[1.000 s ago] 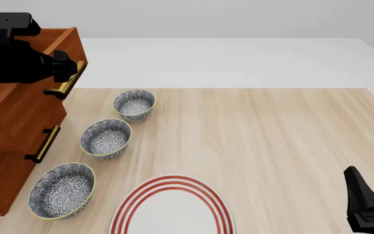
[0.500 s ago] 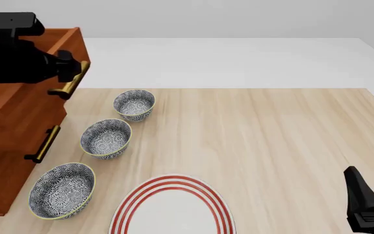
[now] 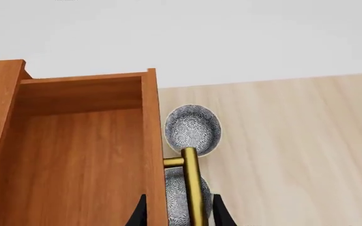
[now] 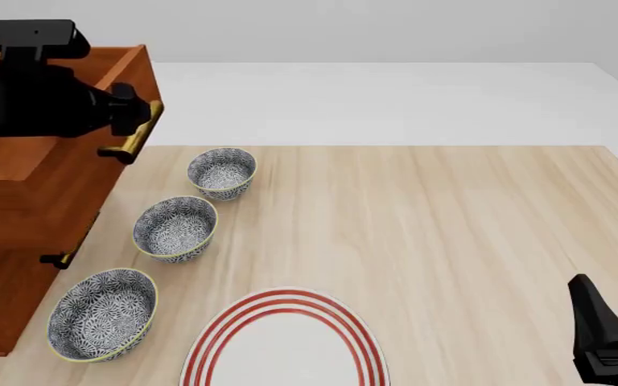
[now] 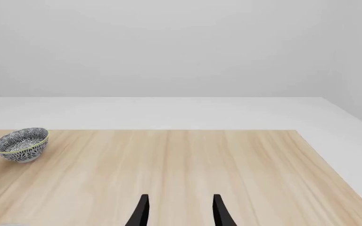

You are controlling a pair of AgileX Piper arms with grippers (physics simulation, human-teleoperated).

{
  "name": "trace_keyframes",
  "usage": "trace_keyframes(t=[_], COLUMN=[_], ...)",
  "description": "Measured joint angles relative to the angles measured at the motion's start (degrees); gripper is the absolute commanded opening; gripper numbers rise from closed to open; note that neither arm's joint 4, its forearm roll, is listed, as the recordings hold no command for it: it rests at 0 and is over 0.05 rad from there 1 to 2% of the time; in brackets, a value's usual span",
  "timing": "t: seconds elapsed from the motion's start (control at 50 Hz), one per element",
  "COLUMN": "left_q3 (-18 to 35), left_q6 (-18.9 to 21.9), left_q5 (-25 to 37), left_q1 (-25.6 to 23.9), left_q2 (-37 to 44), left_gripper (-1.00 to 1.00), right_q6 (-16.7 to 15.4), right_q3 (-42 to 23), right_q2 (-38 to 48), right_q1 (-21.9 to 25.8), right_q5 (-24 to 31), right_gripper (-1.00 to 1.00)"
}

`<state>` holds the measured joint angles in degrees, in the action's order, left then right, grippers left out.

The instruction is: Open the top drawer of the cabinet.

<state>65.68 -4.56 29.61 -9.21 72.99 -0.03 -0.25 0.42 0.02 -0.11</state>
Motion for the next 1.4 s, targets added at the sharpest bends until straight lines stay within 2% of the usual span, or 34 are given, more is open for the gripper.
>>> trace_keyframes(t=[0.72,1.4], left_q3=[1.22,1.19], left_q6=[1.87,-0.13], left_q5=[-0.07,-1.03], left_q1=[-4.4,-6.1], left_q2=[1.39,1.66], left_gripper=[1.0,1.0], right_q6=[0.0,0.0], right_q3=[0.0,0.0], right_q2=[0.0,0.0], right_q1=[0.0,0.0], right_q5=[0.0,0.0], right_gripper=[1.0,1.0])
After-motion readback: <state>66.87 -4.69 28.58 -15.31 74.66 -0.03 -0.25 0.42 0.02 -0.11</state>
